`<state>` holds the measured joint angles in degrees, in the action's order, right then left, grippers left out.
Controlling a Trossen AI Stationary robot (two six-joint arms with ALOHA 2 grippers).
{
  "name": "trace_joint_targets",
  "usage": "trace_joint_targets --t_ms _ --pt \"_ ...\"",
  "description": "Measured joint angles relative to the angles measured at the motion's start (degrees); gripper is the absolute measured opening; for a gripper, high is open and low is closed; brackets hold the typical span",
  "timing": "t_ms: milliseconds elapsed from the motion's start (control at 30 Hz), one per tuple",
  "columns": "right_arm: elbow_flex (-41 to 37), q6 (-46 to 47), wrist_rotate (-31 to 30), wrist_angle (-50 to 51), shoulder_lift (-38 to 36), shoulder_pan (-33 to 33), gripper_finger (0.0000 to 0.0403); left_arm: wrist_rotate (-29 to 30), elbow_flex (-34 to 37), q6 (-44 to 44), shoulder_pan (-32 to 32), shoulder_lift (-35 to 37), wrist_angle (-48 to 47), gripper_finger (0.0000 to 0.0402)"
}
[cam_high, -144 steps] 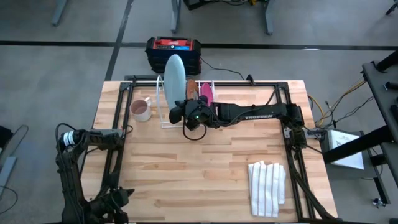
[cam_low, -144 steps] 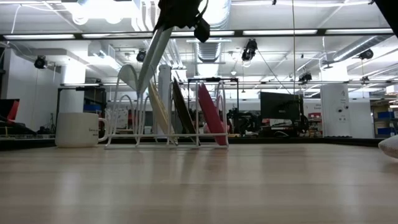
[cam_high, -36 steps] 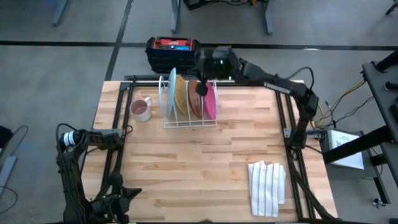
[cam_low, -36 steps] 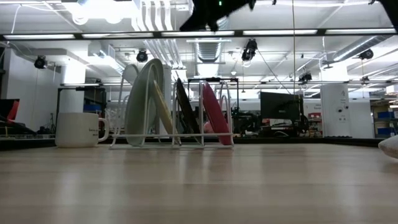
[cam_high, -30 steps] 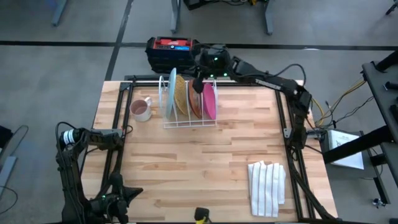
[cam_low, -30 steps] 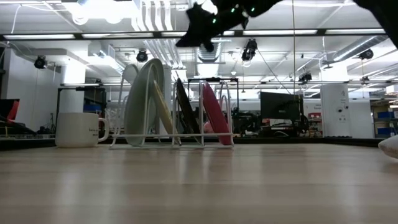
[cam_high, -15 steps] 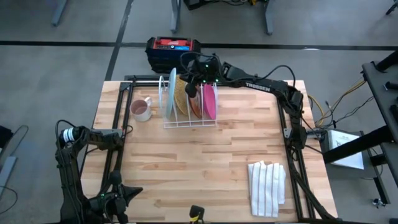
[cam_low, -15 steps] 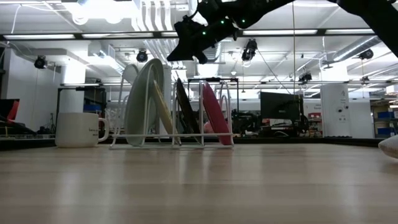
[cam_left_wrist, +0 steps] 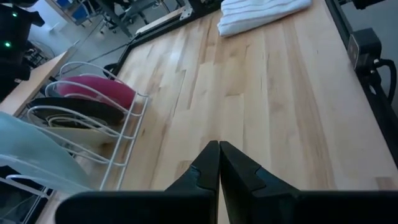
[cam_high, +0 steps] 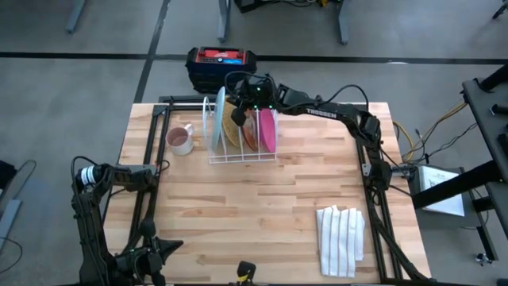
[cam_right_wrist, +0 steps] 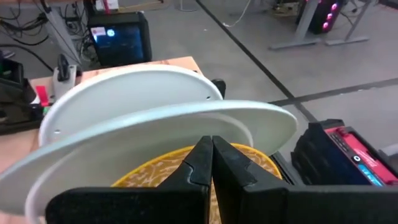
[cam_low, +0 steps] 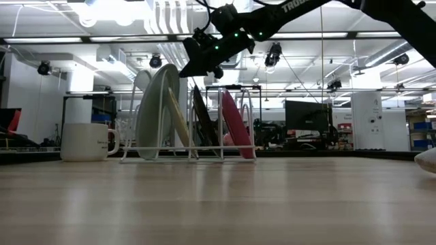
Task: Sort dishes
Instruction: Put the blue plate into the dish rack
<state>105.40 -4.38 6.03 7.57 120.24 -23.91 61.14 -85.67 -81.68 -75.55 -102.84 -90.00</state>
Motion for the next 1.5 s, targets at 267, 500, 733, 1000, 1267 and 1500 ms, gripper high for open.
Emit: trace_joint_targets --t_ms 267,500,733,1000,1267,1500 --pt "0.11 -0.59 -0.14 -4.47 0.57 0.69 0.0000 0.00 0.00 -0.32 0.00 -0.05 -0.02 0.0000" --pt "0.16 -1.22 -0.15 -7.86 0.57 0.93 0.0000 0.00 0.00 -0.66 0.00 -0.05 -0.02 0.0000" --pt "0.16 -1.67 -2.12 -7.81 0.44 1.08 0.0000 0.00 0.00 -0.93 0.00 -0.05 -0.02 0.0000" --pt "0.18 -1.79 -11.32 -0.42 -1.88 1.21 0.0000 -0.02 0.00 -0.93 0.00 -0.05 -0.02 0.0000" --pt "0.15 -1.06 -11.63 2.31 -0.28 1.93 0.0000 -0.02 0.09 -0.93 0.00 -0.05 0.00 0.0000" --pt "0.29 -3.07 -10.26 -1.62 0.67 2.85 0.0000 -0.04 0.27 -0.95 0.00 -0.07 -0.04 0.0000"
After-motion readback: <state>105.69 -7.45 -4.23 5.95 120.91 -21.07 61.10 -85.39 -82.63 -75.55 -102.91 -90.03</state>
